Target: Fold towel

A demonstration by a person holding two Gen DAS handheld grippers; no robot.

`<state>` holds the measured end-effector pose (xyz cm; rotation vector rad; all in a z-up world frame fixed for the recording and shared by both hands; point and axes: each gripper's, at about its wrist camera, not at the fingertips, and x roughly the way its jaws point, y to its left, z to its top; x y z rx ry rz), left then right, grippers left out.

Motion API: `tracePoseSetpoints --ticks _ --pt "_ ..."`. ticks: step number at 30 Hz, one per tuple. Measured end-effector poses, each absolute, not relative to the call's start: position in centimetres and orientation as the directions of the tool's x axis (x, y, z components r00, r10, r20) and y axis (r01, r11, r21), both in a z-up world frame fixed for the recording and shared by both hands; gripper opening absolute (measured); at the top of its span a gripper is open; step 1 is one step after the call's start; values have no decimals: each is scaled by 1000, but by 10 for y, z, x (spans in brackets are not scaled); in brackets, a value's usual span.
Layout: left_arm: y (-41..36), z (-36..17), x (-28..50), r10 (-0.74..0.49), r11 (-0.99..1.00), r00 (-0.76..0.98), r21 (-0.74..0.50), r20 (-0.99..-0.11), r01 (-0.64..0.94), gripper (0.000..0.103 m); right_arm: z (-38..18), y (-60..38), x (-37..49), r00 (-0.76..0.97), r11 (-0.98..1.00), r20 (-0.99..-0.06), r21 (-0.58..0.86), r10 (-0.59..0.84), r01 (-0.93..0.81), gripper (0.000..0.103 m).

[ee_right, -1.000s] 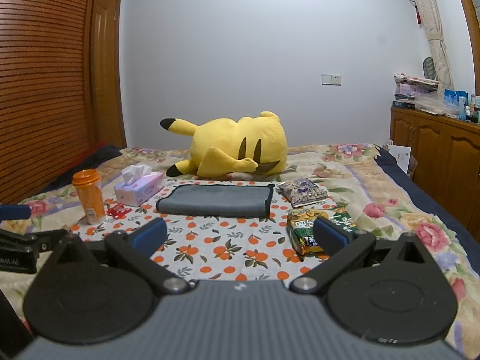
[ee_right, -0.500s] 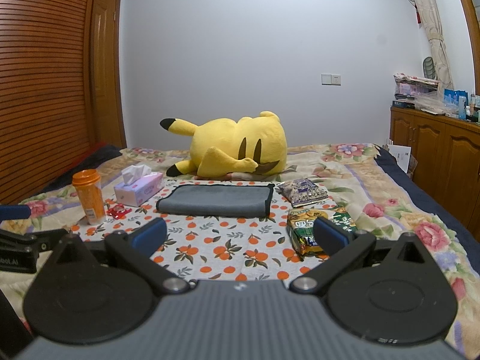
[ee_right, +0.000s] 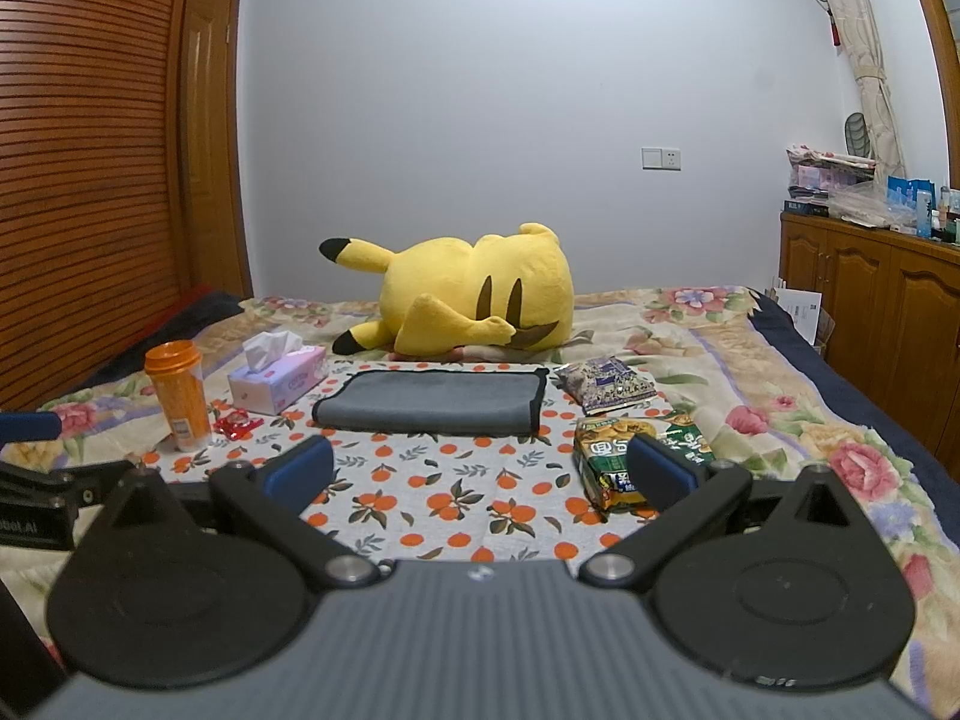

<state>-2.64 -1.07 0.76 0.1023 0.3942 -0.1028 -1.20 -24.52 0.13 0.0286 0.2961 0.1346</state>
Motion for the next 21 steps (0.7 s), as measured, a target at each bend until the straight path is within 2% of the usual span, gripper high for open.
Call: tracePoseSetpoints --ticks 21 --pt "-10 7 -27 -80 989 919 84 -385 121 103 1 -246 -12 948 990 -288 49 137 -129 103"
